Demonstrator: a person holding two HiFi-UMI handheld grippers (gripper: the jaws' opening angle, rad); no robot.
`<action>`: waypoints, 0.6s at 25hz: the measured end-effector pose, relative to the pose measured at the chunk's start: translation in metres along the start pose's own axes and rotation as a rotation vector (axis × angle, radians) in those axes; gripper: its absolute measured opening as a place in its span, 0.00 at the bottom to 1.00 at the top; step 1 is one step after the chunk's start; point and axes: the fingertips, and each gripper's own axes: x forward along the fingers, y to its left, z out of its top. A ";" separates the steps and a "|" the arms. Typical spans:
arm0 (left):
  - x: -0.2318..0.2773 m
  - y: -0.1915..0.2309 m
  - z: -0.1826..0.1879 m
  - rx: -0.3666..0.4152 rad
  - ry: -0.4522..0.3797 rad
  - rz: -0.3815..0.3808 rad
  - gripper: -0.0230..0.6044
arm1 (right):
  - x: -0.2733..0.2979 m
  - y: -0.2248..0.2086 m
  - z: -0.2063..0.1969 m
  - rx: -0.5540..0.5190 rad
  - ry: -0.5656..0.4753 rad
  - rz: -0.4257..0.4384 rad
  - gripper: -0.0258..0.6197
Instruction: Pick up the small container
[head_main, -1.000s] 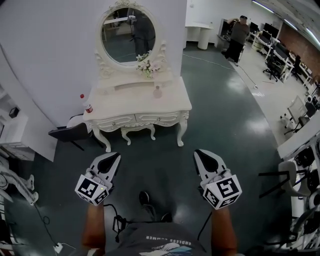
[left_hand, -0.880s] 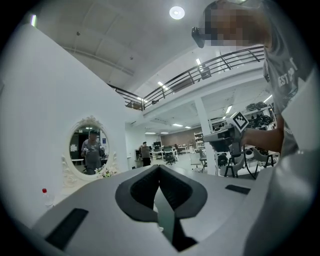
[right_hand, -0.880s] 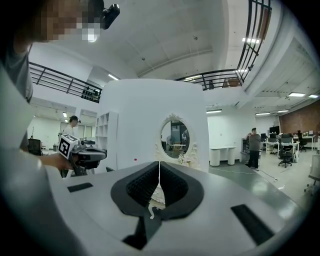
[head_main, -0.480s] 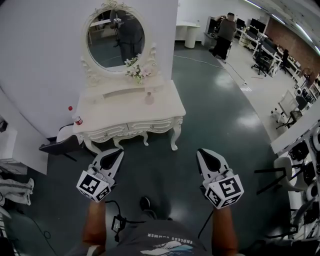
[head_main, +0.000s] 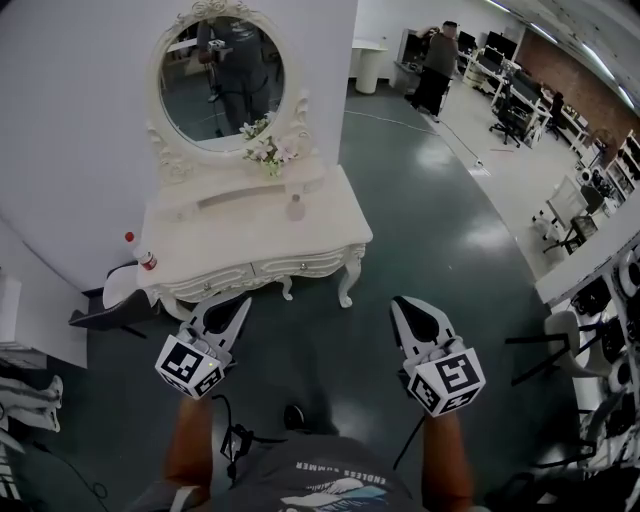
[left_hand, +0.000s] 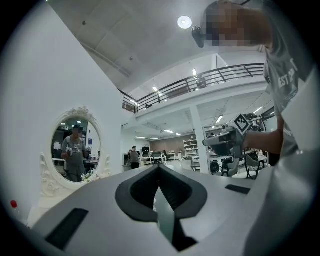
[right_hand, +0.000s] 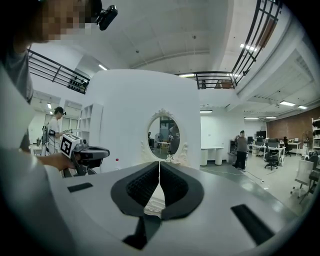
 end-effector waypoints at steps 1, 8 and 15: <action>0.002 0.004 0.000 0.000 -0.002 -0.009 0.06 | 0.004 0.000 0.000 -0.002 0.002 -0.007 0.08; 0.009 0.031 -0.004 -0.021 -0.025 -0.040 0.06 | 0.026 0.007 0.008 -0.017 0.016 -0.040 0.08; 0.015 0.054 -0.019 -0.041 -0.014 -0.038 0.06 | 0.057 -0.001 0.011 -0.032 0.028 -0.040 0.08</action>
